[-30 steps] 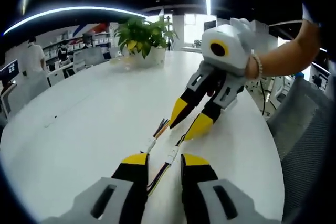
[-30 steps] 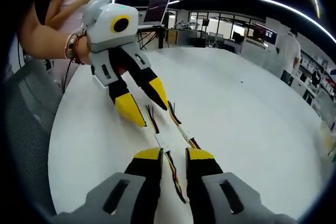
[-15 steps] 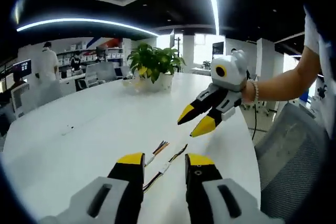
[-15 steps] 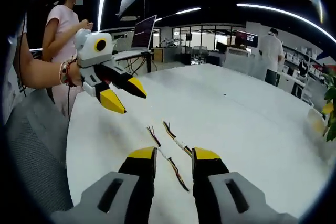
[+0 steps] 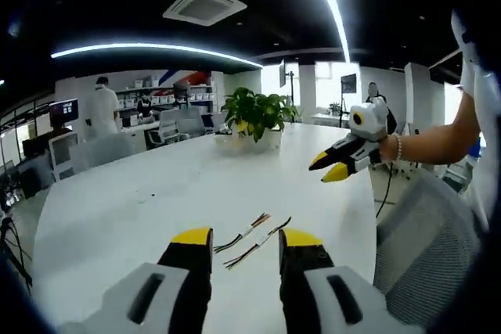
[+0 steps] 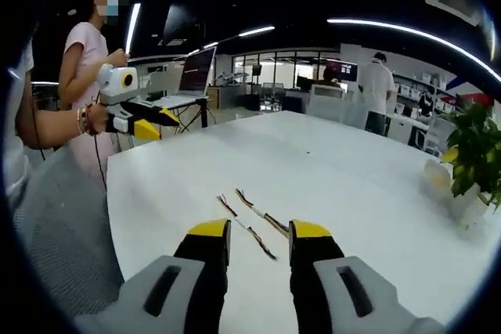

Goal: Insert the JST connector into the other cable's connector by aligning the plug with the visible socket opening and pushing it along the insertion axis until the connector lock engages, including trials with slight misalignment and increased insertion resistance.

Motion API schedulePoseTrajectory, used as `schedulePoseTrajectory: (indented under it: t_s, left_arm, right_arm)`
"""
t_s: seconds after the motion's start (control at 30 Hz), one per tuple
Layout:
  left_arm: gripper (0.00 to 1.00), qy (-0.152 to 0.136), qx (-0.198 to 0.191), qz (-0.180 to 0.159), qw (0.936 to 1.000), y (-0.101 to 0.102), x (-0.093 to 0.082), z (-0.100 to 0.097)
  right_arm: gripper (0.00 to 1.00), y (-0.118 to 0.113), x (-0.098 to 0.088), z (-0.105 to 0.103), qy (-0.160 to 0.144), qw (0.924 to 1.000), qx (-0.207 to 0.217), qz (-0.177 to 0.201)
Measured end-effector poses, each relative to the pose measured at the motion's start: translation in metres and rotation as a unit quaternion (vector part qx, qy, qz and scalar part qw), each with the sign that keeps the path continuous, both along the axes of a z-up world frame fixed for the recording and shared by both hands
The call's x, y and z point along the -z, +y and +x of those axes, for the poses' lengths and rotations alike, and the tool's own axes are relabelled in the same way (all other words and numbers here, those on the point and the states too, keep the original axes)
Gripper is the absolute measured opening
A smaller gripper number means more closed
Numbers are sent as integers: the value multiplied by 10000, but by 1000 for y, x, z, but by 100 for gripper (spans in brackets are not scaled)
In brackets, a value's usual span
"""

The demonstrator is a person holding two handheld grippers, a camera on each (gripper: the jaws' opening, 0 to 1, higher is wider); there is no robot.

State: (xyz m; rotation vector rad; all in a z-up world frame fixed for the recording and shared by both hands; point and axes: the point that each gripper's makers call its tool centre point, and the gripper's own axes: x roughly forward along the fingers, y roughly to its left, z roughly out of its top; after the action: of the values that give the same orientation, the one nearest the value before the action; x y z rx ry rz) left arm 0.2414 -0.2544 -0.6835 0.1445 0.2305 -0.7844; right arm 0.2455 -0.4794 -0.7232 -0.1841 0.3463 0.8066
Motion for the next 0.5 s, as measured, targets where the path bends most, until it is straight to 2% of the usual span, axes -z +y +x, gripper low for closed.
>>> schedulePoseTrajectory:
  t_s: [0.23,0.37,0.5]
  left_arm:
    - [30,-169,-460,-168,9987,35,-18,-32]
    - [34,-180,-667,-111,9975,51,-17,-51]
    - [35,-70,-829,-271,9962,62,-9,-73]
  right_arm:
    - [32,-9,-10,-27,-104,9996,232,85]
    - [35,-11,-14,-38,-165,9990,368,170]
    - [38,-7,-14,-51,-159,9985,435,285]
